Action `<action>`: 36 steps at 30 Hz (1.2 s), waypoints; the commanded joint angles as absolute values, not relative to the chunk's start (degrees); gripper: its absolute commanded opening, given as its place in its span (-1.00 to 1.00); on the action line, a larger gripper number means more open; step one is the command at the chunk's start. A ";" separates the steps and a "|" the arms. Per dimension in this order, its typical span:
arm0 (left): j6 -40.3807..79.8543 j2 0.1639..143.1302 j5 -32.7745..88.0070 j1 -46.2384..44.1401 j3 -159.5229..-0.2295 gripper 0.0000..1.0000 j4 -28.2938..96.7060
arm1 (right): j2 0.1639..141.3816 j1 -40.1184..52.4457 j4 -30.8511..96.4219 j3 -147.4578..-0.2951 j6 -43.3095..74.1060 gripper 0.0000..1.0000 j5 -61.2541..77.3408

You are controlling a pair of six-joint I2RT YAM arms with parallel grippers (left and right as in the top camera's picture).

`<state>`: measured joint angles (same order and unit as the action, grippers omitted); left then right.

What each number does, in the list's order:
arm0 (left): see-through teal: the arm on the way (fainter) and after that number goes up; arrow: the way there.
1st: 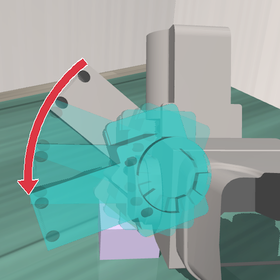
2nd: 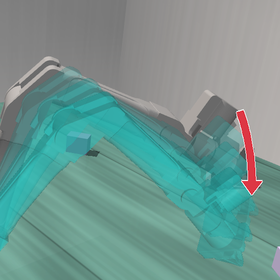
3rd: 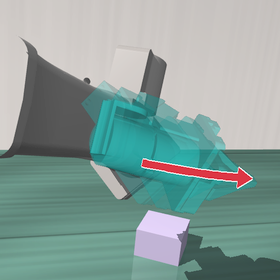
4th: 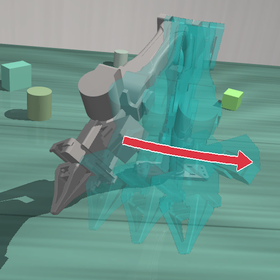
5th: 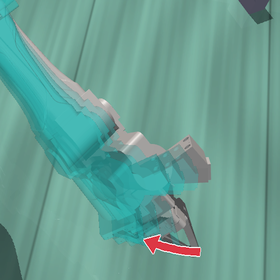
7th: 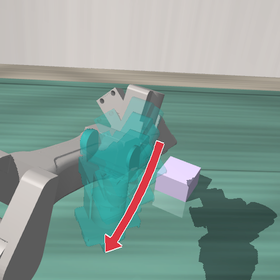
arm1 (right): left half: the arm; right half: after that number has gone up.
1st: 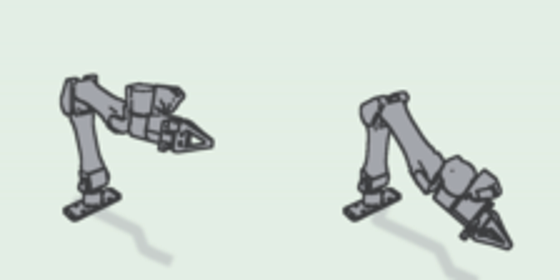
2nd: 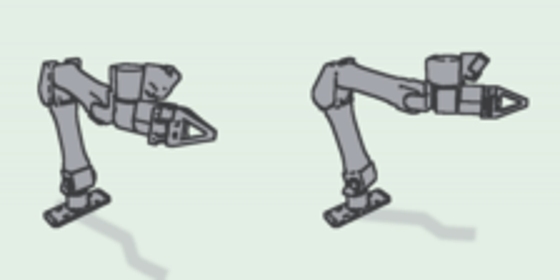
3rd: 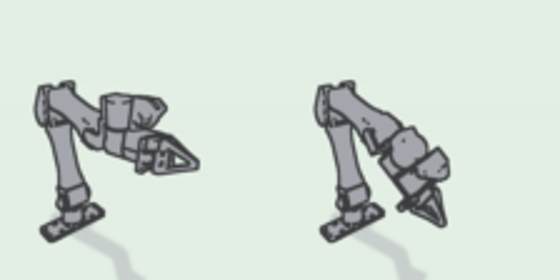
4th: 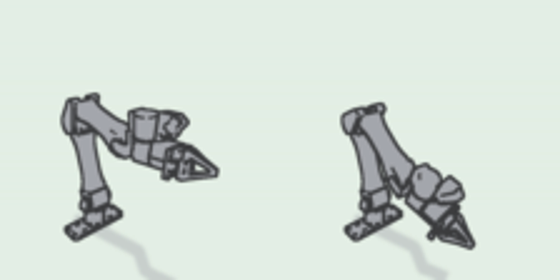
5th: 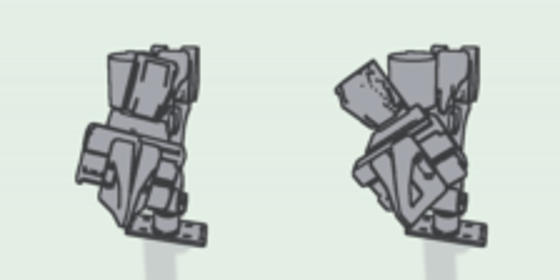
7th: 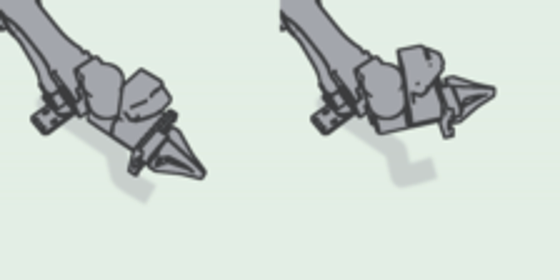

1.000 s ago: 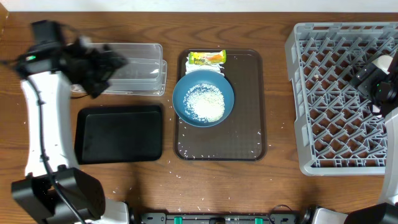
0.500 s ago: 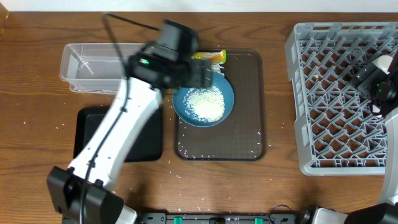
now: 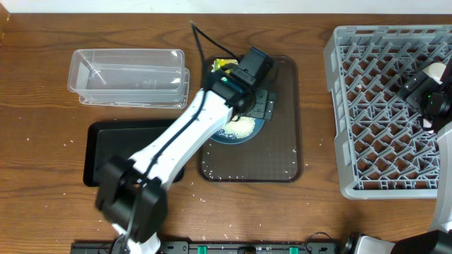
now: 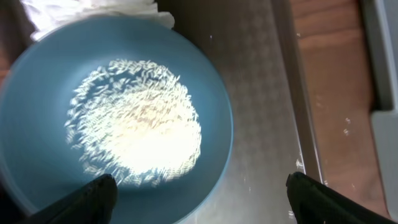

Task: Sort waste into correct bins and load items into the dishwasher rack
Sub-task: 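Move the left gripper over the blue rice bowl on the brown tray, then grasp the blue bowl's rim with the left gripper and lift it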

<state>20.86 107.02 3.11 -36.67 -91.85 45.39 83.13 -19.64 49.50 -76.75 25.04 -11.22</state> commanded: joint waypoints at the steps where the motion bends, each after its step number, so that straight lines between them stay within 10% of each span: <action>1: 23.70 109.58 1.91 -36.75 -92.09 0.79 42.70 | 83.29 -19.86 49.56 -76.75 25.67 0.98 -11.97; 36: 29.58 123.76 -14.24 -44.82 -92.09 0.63 35.11 | 83.29 -19.86 49.58 -76.75 25.67 0.98 -11.97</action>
<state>27.49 121.56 -12.58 -44.80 -91.83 35.29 83.15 -19.64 49.50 -76.75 25.04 -11.22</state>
